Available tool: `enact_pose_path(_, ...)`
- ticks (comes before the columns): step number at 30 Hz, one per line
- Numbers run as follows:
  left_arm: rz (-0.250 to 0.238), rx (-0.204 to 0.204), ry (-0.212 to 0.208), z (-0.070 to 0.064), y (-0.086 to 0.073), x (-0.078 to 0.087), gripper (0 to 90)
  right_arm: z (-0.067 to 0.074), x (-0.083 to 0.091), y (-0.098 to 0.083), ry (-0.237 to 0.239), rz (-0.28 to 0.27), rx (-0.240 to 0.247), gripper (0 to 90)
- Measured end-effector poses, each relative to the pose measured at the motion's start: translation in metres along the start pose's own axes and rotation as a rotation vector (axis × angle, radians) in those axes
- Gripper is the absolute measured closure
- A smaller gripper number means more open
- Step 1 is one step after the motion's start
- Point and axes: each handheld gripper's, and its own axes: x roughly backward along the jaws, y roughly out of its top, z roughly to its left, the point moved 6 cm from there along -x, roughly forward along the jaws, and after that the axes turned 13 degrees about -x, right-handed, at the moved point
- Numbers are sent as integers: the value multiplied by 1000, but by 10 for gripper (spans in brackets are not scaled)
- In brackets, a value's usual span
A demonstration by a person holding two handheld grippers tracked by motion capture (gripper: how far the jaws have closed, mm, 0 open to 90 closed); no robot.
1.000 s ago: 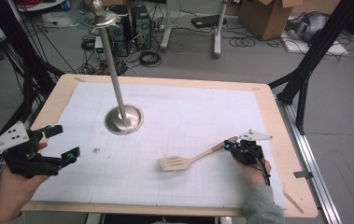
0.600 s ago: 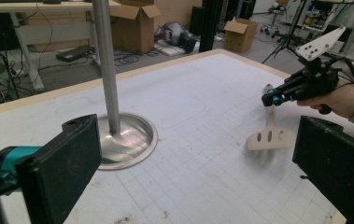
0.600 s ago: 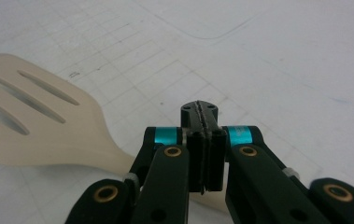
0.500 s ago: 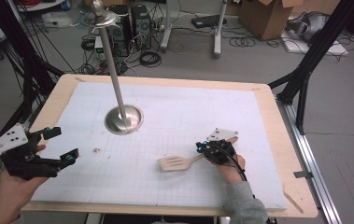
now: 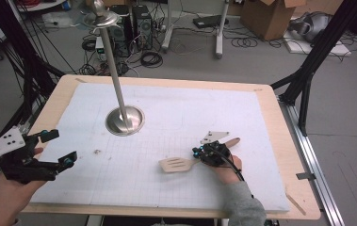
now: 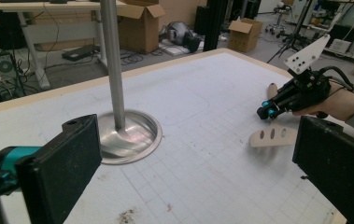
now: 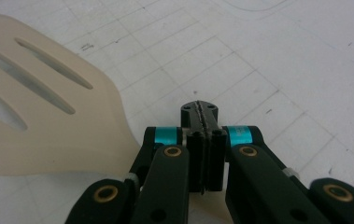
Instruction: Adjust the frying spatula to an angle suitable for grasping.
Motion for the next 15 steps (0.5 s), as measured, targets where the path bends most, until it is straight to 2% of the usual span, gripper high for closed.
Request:
enact_pose_path(8,-7,-1,0,1,3,-4,18,3,4,-4,0,18,16,900)
enact_pose_path(15,-6,-2,-10,1,3,-7,18,3,8,-7,27,14,-18,900)
